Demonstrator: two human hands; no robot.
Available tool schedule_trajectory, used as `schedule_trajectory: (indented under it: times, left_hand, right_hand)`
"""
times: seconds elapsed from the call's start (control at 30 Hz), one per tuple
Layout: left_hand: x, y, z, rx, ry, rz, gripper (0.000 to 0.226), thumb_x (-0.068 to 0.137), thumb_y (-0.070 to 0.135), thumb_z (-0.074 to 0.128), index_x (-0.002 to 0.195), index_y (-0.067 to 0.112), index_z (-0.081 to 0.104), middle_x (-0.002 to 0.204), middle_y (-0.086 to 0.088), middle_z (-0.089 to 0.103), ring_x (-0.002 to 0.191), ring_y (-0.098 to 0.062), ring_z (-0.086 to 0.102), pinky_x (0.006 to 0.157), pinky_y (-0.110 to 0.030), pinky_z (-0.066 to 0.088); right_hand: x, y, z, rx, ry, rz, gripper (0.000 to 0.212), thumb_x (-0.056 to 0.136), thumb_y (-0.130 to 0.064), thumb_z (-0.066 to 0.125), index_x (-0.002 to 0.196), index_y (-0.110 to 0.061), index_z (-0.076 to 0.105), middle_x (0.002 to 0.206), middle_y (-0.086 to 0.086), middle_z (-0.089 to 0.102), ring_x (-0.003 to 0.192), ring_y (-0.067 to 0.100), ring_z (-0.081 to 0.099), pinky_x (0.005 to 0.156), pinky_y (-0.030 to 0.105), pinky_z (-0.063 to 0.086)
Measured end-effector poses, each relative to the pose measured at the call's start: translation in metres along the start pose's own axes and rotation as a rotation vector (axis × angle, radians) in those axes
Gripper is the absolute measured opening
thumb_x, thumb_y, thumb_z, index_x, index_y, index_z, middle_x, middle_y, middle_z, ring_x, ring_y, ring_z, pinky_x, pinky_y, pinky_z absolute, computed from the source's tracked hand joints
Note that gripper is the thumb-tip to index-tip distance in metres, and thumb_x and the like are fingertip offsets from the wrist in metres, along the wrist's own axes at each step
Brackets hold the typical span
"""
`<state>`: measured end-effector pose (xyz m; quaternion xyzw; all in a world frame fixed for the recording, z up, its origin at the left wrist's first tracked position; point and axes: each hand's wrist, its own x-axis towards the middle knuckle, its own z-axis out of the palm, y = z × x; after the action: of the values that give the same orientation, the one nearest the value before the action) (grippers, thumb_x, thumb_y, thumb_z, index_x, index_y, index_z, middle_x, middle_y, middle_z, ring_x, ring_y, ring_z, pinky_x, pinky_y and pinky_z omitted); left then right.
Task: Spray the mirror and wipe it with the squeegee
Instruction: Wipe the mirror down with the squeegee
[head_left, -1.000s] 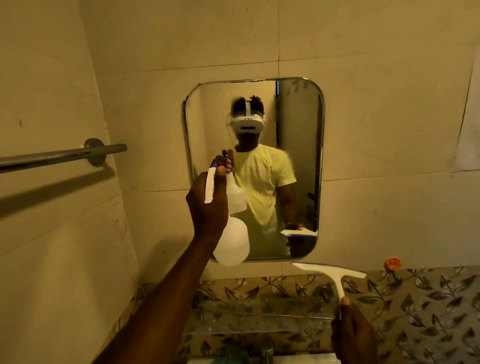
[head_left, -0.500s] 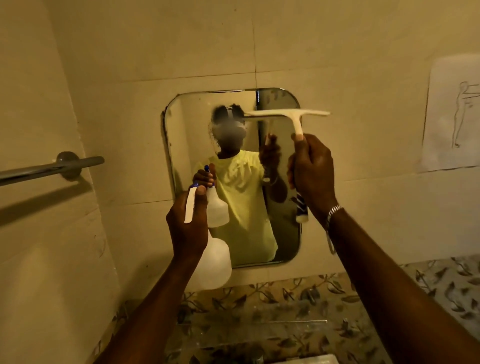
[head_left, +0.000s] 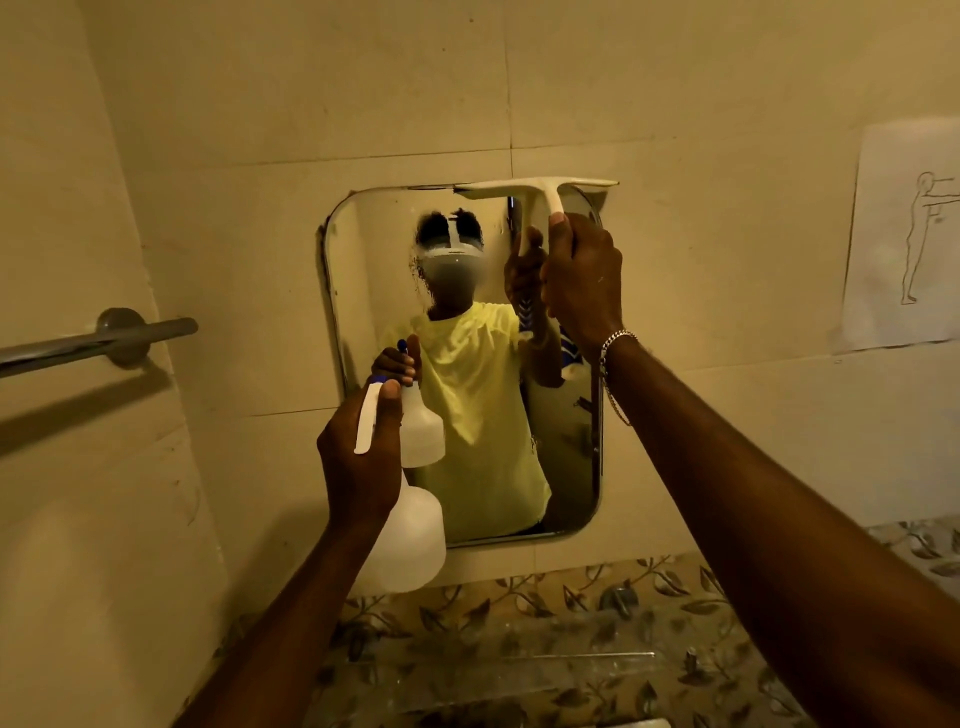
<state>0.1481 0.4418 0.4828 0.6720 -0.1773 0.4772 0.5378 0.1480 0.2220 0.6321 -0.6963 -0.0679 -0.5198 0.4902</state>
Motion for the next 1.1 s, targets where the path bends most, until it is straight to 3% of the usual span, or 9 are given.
schedule_trajectory:
  times: [0.17, 0.33, 0.57, 0.67, 0.8, 0.97, 1.07, 1.1]
  left_hand:
    - [0.006, -0.006, 0.004, -0.007, 0.009, -0.006, 0.06, 0.096, 0.055, 0.049, 0.112, 0.0, 0.07, 0.097, -0.014, 0.074, 0.083, -0.011, 0.066, 0.067, 0.002, 0.047]
    - [0.007, -0.012, 0.007, -0.037, 0.001, -0.018, 0.069, 0.09, 0.063, 0.046, 0.111, 0.002, 0.07, 0.094, -0.004, 0.071, 0.083, -0.006, 0.067, 0.069, 0.001, 0.049]
    - [0.007, -0.026, 0.008, -0.017, 0.025, -0.043, 0.049, 0.096, 0.05, 0.051, 0.106, 0.006, 0.071, 0.092, -0.004, 0.072, 0.085, -0.013, 0.069, 0.074, -0.014, 0.051]
    - [0.01, -0.028, 0.007, -0.013, 0.009, -0.039, 0.058, 0.096, 0.054, 0.05, 0.105, 0.001, 0.072, 0.088, -0.006, 0.072, 0.081, -0.007, 0.067, 0.071, -0.007, 0.051]
    - [0.012, -0.033, 0.007, -0.002, 0.008, -0.028, 0.054, 0.099, 0.047, 0.049, 0.106, -0.001, 0.072, 0.087, -0.005, 0.072, 0.081, -0.005, 0.067, 0.072, -0.005, 0.052]
    - [0.013, -0.04, 0.008, 0.01, 0.034, -0.035, 0.048, 0.1, 0.04, 0.053, 0.112, -0.003, 0.071, 0.097, -0.014, 0.074, 0.088, -0.021, 0.07, 0.084, -0.033, 0.06]
    - [0.012, -0.043, 0.01, 0.021, 0.03, -0.048, 0.044, 0.1, 0.037, 0.054, 0.112, -0.003, 0.071, 0.099, -0.015, 0.075, 0.092, -0.025, 0.072, 0.086, -0.038, 0.061]
    - [0.011, -0.043, 0.01, 0.026, 0.027, -0.053, 0.044, 0.101, 0.037, 0.054, 0.112, -0.002, 0.071, 0.098, -0.013, 0.075, 0.091, -0.023, 0.072, 0.086, -0.037, 0.062]
  right_hand:
    - [0.003, -0.003, 0.009, -0.069, 0.032, 0.005, 0.043, 0.111, -0.028, 0.039, 0.098, 0.001, 0.069, 0.086, 0.019, 0.072, 0.077, 0.034, 0.07, 0.071, 0.051, 0.057]
    - [0.001, 0.007, 0.015, -0.084, 0.062, -0.013, 0.04, 0.111, -0.027, 0.04, 0.104, 0.001, 0.068, 0.089, 0.018, 0.073, 0.079, 0.031, 0.071, 0.073, 0.051, 0.058]
    - [-0.002, 0.02, 0.024, -0.051, 0.109, -0.059, 0.036, 0.111, -0.025, 0.041, 0.113, 0.001, 0.067, 0.092, 0.017, 0.074, 0.079, 0.03, 0.072, 0.072, 0.051, 0.059]
    - [-0.003, 0.027, 0.028, -0.036, 0.116, -0.064, 0.036, 0.112, -0.025, 0.041, 0.117, 0.0, 0.066, 0.094, 0.017, 0.075, 0.08, 0.029, 0.074, 0.073, 0.049, 0.061]
    - [-0.005, 0.037, 0.035, -0.021, 0.148, -0.088, 0.036, 0.111, -0.026, 0.042, 0.118, 0.001, 0.065, 0.094, 0.016, 0.075, 0.079, 0.028, 0.074, 0.072, 0.048, 0.061]
    - [-0.043, 0.075, 0.036, -0.051, 0.15, -0.162, 0.034, 0.11, -0.031, 0.044, 0.117, -0.005, 0.066, 0.086, 0.006, 0.073, 0.072, 0.017, 0.072, 0.063, 0.033, 0.061]
    - [-0.094, 0.115, 0.031, -0.095, 0.118, -0.116, 0.03, 0.11, -0.034, 0.042, 0.116, -0.015, 0.064, 0.082, -0.002, 0.067, 0.068, 0.012, 0.067, 0.056, 0.034, 0.056]
    - [-0.113, 0.128, 0.028, -0.104, 0.113, -0.094, 0.029, 0.111, -0.034, 0.041, 0.116, -0.016, 0.064, 0.08, -0.007, 0.064, 0.068, 0.008, 0.064, 0.054, 0.029, 0.053]
